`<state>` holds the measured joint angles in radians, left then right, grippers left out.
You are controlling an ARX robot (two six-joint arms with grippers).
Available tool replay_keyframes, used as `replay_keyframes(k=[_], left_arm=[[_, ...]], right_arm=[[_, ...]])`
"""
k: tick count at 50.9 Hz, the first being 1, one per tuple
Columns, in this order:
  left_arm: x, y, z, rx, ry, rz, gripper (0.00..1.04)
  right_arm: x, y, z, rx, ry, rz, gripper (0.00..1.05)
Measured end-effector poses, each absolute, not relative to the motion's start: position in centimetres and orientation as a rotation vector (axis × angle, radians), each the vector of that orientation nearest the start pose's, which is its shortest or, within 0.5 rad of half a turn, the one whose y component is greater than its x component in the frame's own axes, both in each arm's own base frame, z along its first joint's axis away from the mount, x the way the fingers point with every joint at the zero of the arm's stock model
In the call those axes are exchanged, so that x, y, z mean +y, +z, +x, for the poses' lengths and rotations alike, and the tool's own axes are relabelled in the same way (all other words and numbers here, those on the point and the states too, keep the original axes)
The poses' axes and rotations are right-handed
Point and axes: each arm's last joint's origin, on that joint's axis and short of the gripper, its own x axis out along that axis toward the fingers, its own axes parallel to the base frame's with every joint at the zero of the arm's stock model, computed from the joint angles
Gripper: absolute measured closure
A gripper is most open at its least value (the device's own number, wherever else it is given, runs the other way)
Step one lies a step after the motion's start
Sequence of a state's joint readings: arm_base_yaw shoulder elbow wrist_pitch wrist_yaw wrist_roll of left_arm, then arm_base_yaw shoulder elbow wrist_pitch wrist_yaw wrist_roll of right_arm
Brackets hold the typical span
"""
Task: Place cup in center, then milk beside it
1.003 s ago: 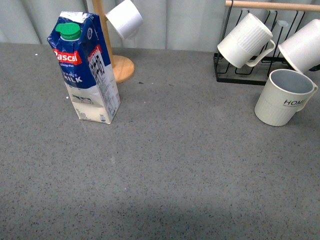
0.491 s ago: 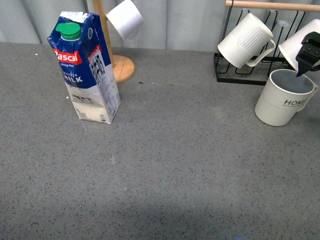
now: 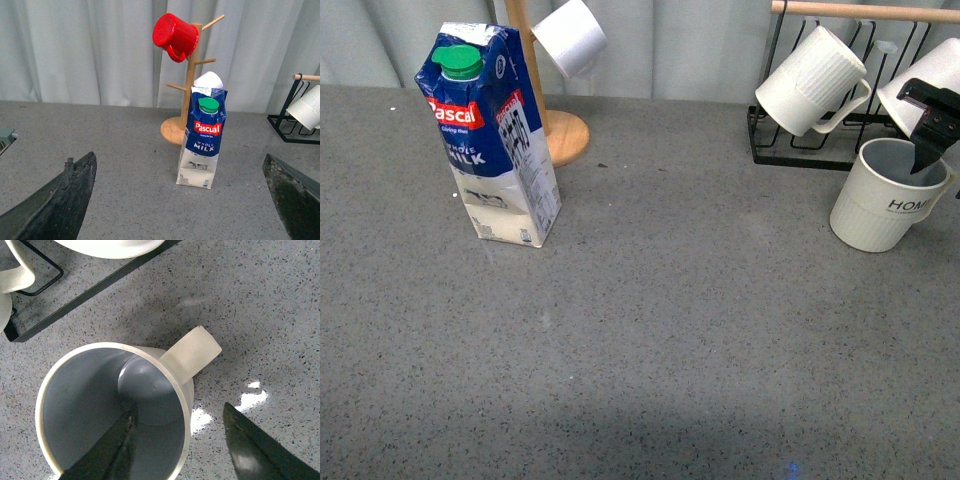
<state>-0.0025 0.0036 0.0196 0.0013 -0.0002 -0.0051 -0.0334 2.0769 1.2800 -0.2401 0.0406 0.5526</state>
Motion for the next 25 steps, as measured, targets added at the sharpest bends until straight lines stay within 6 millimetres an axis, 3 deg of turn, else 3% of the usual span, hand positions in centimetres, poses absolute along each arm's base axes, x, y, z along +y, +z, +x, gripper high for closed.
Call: replay_keyframes(k=[13, 25], left_arm=[[-0.02, 17.01, 9.67, -0.017, -0.002, -0.005, 0.06], [-0.02, 17.0, 9.67, -0.017, -0.002, -0.005, 0.06]], right_arm=[[-1.56, 11.74, 41.02, 1.002, -0.365, 0.49, 1.04], [-1.0, 12.02, 41.01, 1.001, -0.358, 0.447, 1.03]])
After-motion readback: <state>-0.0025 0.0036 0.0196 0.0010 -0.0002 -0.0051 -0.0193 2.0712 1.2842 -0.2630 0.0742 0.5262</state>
